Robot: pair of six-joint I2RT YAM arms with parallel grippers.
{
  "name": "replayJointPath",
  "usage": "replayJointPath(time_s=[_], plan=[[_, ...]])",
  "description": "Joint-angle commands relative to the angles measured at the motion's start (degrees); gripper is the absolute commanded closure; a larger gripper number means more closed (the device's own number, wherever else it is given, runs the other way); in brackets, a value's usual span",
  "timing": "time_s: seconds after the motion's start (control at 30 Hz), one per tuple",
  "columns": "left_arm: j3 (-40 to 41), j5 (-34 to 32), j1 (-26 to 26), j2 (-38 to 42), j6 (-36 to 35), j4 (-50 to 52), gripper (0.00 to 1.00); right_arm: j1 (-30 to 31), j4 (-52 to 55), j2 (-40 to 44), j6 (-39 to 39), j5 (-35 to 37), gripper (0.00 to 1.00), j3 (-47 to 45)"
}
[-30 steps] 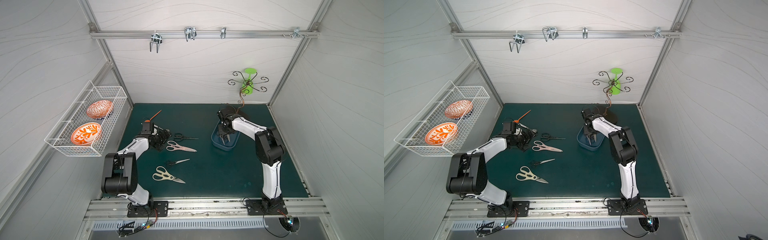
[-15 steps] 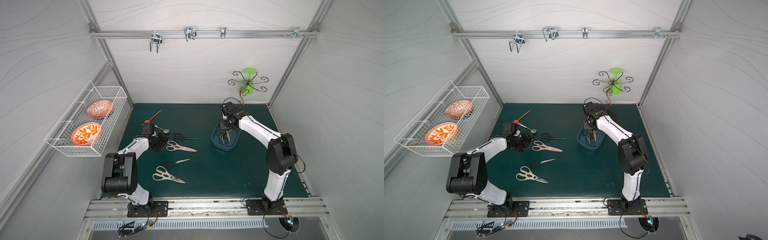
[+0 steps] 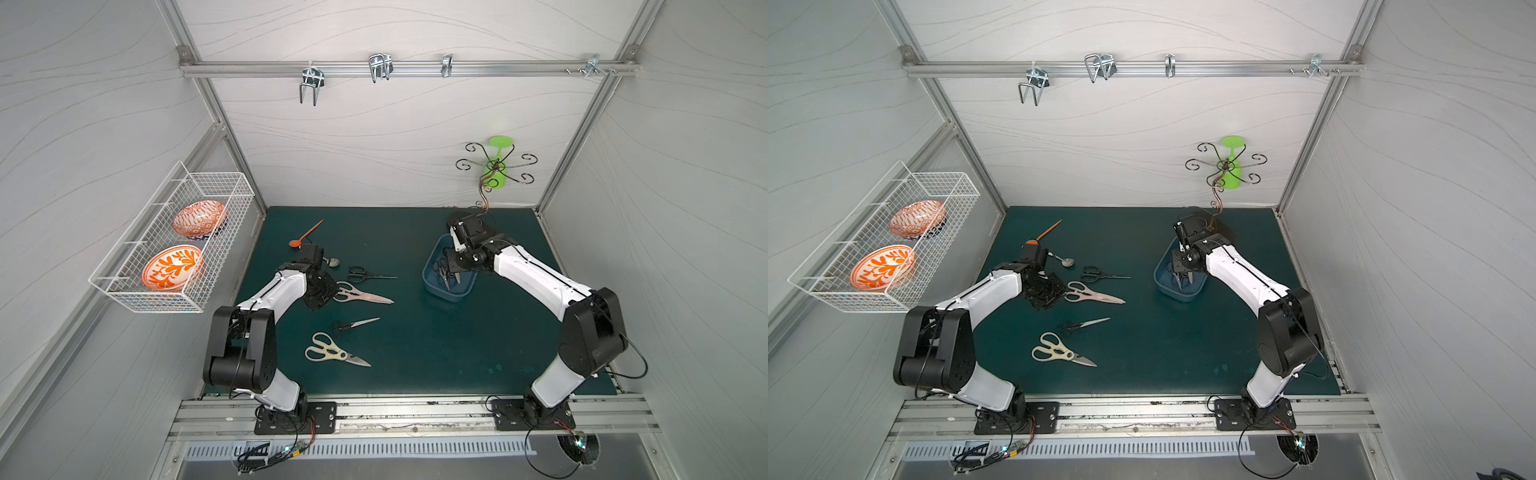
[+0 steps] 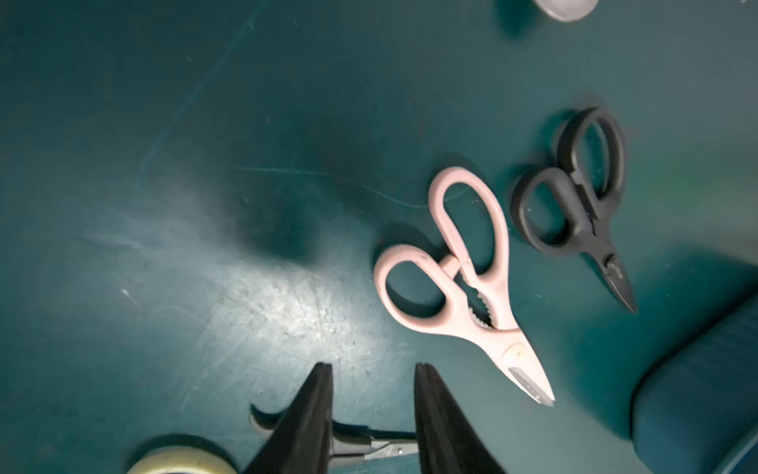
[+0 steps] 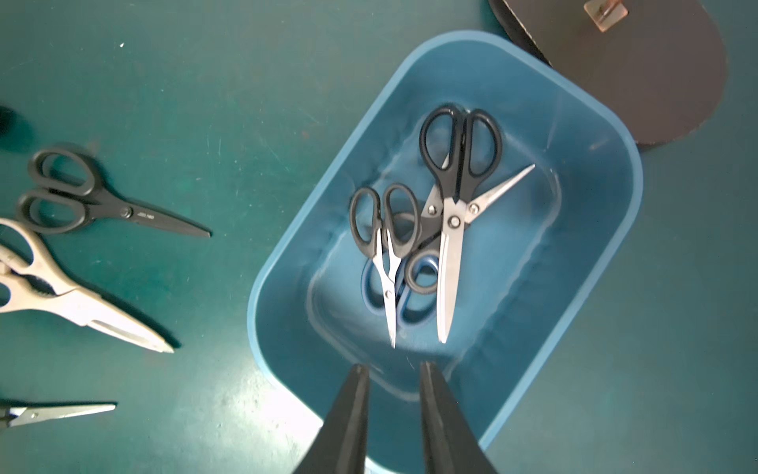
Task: Put the scissors into the storage box
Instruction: Pick up the scissors from the center of the board.
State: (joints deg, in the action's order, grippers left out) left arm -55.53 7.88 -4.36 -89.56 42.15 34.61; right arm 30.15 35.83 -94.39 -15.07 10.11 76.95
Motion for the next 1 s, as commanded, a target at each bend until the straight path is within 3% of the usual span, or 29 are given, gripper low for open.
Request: replayJointPath(time_s=[0.0, 0.97], plan=[[-3.0, -3.1, -0.7, -1.5, 0.2, 3.1, 0.64, 0.4, -0.5, 3.1, -0.3, -1.4, 0.74, -0.8], [-7.4, -7.4, -4.1, -13.0, 4.3, 0.5, 0.71, -0.9, -2.0, 6.0, 1.2, 0.7, 0.74, -5.3]])
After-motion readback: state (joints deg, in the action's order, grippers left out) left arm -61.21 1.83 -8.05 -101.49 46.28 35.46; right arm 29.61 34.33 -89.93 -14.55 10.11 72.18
